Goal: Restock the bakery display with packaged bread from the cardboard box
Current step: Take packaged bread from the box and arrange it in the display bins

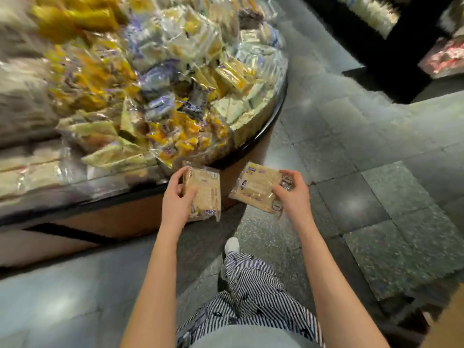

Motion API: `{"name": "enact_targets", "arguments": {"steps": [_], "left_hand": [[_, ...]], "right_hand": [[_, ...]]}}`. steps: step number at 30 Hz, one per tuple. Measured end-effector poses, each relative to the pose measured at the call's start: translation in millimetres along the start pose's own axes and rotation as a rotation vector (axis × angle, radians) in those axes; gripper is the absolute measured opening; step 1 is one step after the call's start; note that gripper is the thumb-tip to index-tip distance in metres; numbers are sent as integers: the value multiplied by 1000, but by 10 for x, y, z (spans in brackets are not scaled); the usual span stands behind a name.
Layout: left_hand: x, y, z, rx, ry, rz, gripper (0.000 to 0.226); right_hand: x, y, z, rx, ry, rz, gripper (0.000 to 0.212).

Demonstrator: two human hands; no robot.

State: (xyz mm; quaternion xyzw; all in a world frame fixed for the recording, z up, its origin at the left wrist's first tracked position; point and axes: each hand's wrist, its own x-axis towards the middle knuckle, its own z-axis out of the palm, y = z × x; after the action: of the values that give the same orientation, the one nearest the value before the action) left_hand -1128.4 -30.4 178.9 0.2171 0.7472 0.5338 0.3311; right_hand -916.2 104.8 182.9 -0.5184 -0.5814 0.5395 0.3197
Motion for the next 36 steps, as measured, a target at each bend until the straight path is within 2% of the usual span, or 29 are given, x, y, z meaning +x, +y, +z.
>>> {"name": "enact_targets", "arguments": {"steps": [7, 14, 19, 25, 31, 36], "left_hand": [[227, -419, -1260, -68, 292, -54, 49], [714, -612, -2604, -1, 487, -166, 52], [944, -569, -3473, 27, 630, -196, 54], [959, -723, -4118, -52, 837, -253, 52], [1120, -918, -4861, -101, 855, -238, 51], [1618, -1009, -5561, -87, 686, -215, 52]], "right_hand": [[185, -104, 1542, -39, -215, -8, 19], [455, -460, 3222, -37, -489, -18, 8], [474, -780, 4267, -44, -647, -80, 23], [215, -1042, 5176, -116, -797, -159, 24], [6, -1084, 5917, -232, -804, -288, 29], [-208, -1025, 6416, -398, -741, -315, 39]]}}
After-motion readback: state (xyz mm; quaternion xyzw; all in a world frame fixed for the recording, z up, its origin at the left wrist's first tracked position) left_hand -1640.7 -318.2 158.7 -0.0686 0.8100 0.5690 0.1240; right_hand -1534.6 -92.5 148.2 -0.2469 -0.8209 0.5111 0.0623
